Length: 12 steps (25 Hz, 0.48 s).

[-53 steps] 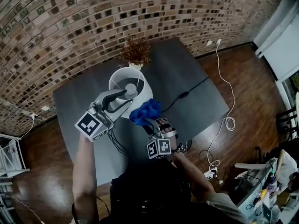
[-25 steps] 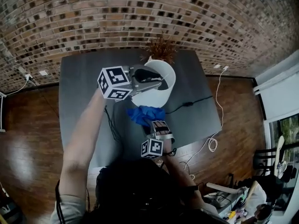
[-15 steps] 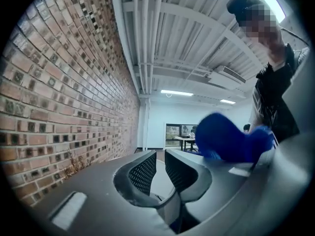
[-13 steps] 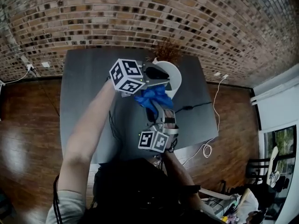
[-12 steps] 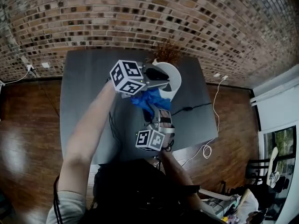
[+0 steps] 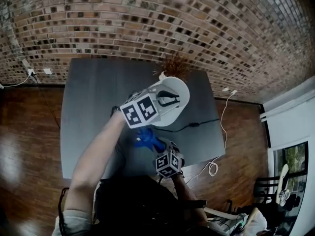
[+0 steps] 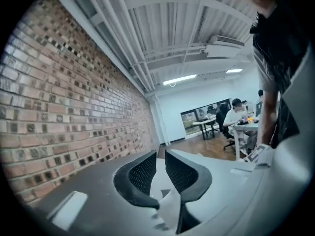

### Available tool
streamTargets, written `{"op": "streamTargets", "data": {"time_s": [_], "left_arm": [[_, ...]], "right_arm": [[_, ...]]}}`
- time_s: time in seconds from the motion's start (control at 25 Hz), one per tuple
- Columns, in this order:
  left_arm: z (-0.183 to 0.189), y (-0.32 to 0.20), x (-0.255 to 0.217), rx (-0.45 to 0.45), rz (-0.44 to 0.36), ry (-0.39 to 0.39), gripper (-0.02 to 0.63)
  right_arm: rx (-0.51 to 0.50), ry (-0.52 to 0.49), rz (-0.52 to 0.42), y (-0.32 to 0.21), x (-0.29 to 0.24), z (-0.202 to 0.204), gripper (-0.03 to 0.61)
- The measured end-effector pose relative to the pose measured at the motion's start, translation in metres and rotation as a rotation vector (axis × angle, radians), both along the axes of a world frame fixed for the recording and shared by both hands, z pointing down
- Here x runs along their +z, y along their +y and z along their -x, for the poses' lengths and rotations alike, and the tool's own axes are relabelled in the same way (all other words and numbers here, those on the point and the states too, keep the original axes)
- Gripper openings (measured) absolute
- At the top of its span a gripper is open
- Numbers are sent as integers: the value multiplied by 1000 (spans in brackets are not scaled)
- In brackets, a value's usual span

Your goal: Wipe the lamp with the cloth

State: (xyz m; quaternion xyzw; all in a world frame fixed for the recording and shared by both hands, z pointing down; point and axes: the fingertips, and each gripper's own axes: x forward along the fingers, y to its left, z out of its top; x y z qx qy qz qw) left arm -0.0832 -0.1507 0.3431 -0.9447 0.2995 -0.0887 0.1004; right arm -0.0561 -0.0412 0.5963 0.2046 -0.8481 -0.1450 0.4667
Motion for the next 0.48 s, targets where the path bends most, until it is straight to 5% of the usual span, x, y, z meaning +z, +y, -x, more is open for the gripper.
{"op": "streamTargets", "data": {"time_s": [0.12,0.24,0.32,0.48], "left_arm": [[-11,23,-6,-155,-82,-51,44],[-36,33,24,-240,-99,-266,75],[-45,27,34,-307,-104,-364,84],[-47,11,39,-371,6,-374,89]], "right_arm": [[158,-173,15,-25,-64,-49,115],[256,-329,-62,-65,-148,-85,115],[240,-452,-118,-86,-210,-89,115],[56,-553,-117,-98,-283,-52,115]]}}
